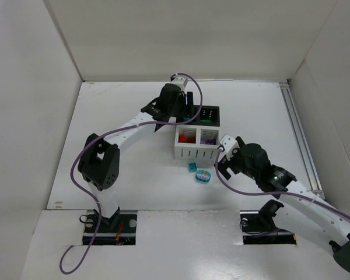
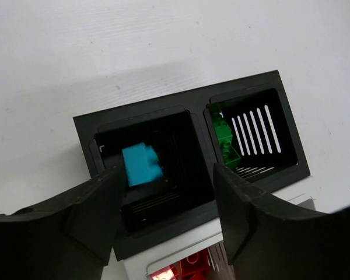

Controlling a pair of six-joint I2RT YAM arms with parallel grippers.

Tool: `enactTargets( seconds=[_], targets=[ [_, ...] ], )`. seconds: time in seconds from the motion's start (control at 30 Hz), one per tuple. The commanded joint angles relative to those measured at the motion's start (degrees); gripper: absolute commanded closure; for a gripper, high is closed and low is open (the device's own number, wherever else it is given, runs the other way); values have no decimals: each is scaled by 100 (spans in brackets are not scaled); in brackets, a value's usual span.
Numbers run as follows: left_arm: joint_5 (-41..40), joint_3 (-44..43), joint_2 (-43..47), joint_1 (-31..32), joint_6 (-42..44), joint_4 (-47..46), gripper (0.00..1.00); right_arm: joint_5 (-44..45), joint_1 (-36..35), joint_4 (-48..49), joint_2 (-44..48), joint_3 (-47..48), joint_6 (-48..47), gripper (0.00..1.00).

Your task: Sort the legos into containers by color

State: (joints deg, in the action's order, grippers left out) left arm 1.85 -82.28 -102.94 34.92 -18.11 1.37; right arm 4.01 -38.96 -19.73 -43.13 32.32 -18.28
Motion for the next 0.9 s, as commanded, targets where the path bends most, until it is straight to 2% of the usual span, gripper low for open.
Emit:
enactTargets(
  seconds=[0.0,0.2,0.23,0.3,0.33,0.47,0.67,0.77,0.87],
  targets=[
    [-61,63,379,103,9,-93,41,-102,-496,564,-265,-181,158,0],
    [-1,388,993,103,-96,-93,27,-119,-894,1286,-1099,-296,89,0],
    [0,449,1116,155,-96,-93,21,-172,-955,1452,-1231,-296,88,0],
    [0,729,1563,208,-149,-93,13,-312,-956,1629,-1662,-296,18,0],
    [-61,966,1749,209,-236,-93,1,-313,-1008,1821,-1933,-296,-34,0],
    [-229,1538,2785,322,-553,162,0,-488,-1008,2182,-2330,-296,-87,0],
    [-473,3067,4586,376,-1159,162,0,-1060,-1061,2447,-2884,-243,-176,0],
    [-553,3515,5036,376,-1432,398,0,-1060,-1061,2447,-3069,-357,-9,2],
    [-694,3753,5380,376,-1669,619,0,-1060,-1061,2518,-3148,-419,44,9]
  ],
)
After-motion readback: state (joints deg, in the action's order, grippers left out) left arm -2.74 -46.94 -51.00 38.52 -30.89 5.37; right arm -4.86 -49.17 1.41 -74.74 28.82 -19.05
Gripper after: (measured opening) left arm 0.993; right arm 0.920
